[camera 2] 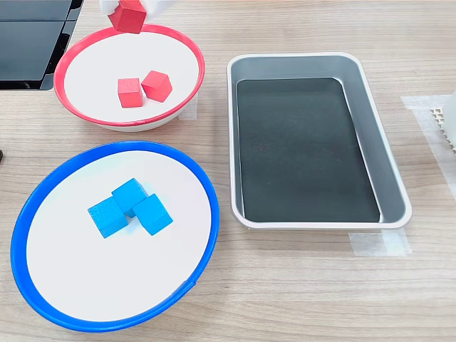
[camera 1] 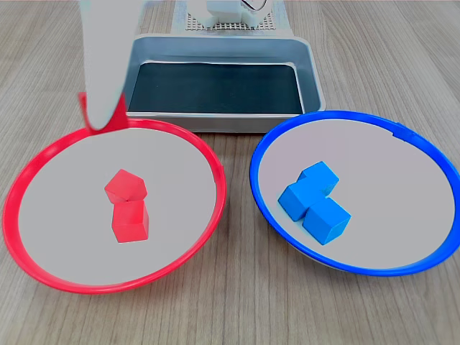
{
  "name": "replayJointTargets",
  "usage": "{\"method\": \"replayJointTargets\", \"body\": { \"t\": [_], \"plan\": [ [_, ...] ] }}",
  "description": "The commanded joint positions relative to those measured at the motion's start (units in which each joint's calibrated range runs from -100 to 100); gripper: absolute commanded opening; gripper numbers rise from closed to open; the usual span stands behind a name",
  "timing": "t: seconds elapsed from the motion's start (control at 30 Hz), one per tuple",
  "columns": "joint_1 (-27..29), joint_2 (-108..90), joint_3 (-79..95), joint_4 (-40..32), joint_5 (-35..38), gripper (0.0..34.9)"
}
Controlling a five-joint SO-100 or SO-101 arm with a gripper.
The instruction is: Resolve any anomalies and move all blocks to matching dishes
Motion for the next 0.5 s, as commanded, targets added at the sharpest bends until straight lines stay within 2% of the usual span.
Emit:
{"method": "replayJointTargets", "body": {
  "t": [0.0,0.1,0.13,0.33,0.47],
  "plan": [
    [0.99,1.84,-3.43,-2.26,-0.05,0.3],
    [0.99,2.52,-4.06,-2.92,-0.1,0.4],
    [1.09,2.69,-4.06,-3.25,-0.1,2.2],
    [1.56,2.86,-4.43,-3.5,-0.1,18.7],
    [1.75,2.69,-4.52,-3.5,-0.1,18.6]
  ]
}}
